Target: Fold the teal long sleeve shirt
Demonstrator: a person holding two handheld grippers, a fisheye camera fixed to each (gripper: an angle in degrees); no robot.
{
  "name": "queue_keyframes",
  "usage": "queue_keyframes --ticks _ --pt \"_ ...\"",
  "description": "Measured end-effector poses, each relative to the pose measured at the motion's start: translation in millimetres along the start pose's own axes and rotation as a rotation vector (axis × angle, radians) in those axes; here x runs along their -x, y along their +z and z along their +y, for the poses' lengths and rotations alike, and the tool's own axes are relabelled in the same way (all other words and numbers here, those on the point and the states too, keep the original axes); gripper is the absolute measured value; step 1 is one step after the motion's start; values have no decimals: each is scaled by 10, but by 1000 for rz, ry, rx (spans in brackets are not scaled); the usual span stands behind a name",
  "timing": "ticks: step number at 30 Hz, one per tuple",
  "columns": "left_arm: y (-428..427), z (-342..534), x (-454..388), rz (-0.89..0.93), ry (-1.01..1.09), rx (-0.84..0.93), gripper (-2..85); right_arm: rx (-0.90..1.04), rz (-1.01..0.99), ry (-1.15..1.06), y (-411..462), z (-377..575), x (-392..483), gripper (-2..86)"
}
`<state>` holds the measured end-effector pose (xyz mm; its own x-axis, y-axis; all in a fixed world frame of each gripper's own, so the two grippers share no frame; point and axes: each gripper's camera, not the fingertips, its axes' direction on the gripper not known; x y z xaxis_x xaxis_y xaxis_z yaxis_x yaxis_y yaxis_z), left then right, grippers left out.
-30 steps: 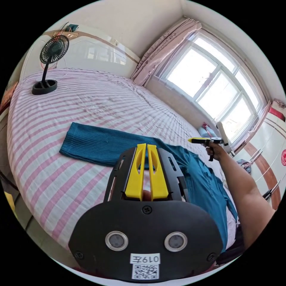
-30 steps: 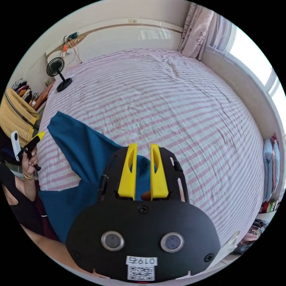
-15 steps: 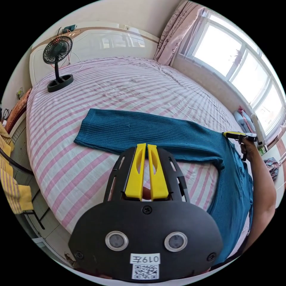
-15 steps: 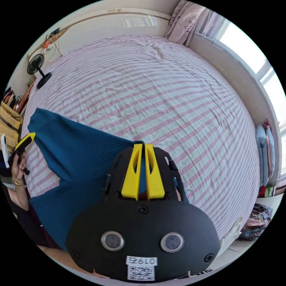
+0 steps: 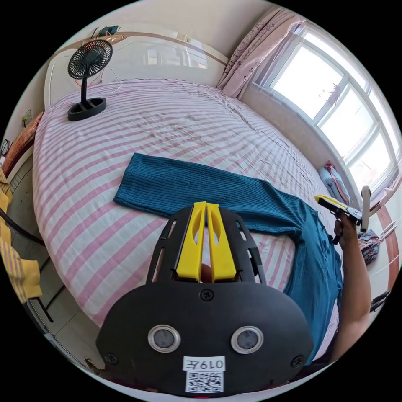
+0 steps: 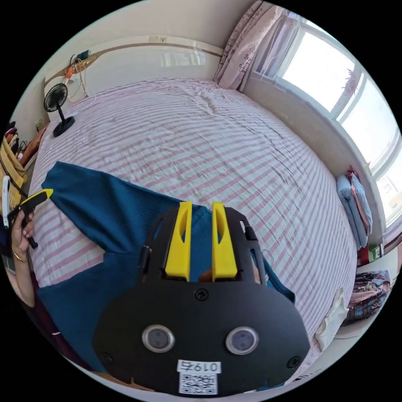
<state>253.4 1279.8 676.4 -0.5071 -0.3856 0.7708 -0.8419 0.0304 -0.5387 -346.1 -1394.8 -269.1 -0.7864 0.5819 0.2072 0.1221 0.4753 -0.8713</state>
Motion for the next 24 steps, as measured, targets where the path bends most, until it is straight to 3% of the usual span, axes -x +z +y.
queue_keyframes --ticks 4,7,11,24 --pt "-252 -25 346 -46 -16 -64 29 -113 -91 -113 -448 359 823 71" --pt "-247 -91 729 -112 -46 16 60 -143 7 -263 -618 685 1578 69" --pt "-295 -147 1256 2 -128 138 113 -185 178 -326 -653 1068 2223 59" --pt "-59 -267 1526 -85 -133 150 106 -175 240 -346 -576 1357 2703 66"
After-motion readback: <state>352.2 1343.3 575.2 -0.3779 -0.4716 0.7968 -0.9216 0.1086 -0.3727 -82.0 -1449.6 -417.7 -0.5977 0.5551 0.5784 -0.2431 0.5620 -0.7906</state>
